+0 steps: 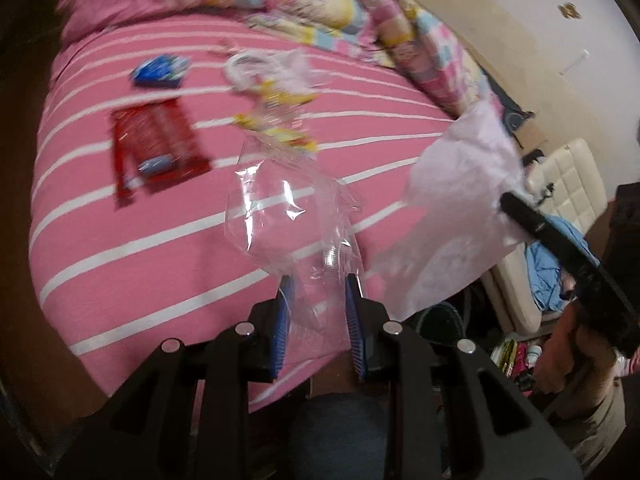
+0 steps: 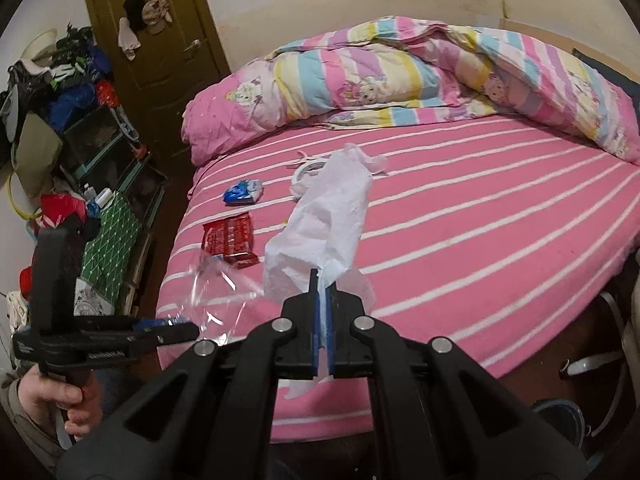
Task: Collect trash
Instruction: 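Carry the tissue and clear plastic bag with both grippers toward the trash bin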
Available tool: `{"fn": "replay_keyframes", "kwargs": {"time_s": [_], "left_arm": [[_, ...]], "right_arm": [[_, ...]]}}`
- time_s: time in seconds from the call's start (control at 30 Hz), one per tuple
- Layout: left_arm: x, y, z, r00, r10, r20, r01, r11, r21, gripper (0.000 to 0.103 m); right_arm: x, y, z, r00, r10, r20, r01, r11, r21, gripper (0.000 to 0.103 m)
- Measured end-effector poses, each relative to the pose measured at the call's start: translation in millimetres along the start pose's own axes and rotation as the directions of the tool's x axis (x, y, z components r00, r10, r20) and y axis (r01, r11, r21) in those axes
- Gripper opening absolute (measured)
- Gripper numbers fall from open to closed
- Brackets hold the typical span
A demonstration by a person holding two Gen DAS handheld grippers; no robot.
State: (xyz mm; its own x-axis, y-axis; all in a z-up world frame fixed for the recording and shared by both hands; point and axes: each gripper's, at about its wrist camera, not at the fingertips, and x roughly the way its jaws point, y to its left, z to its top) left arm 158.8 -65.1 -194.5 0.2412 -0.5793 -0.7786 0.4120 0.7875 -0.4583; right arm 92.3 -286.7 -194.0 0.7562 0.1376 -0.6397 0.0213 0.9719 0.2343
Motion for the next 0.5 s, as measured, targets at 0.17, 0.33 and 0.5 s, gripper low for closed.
{"fn": "replay_keyframes", "kwargs": {"time_s": [0.17,0.33,0.5], "left_arm": [[5.2,-54.3,5.7,0.999,-0.037,0.003,0.036,0.997,0.071,0.025],[19.0,-103.2,2.3,0.997,-0.072,-0.019,0.073,0.989,0.129,0.025],[45.0,-155.9,-8.7,0.992,-0.109,-0.07,0.121,0.972,0.201,0.025]], "right_arm": [[-29.9,-34.6,-15.0,0.999,-0.049,0.014,0.048,0.997,0.063,0.003],[-58.7,-73.5,-35.1,0.995,-0.094,0.023,0.09,0.987,0.133,0.003],[-92.2,-123.0,-63.4,0.988,-0.151,0.032,0.14,0.965,0.22,0.003]]}}
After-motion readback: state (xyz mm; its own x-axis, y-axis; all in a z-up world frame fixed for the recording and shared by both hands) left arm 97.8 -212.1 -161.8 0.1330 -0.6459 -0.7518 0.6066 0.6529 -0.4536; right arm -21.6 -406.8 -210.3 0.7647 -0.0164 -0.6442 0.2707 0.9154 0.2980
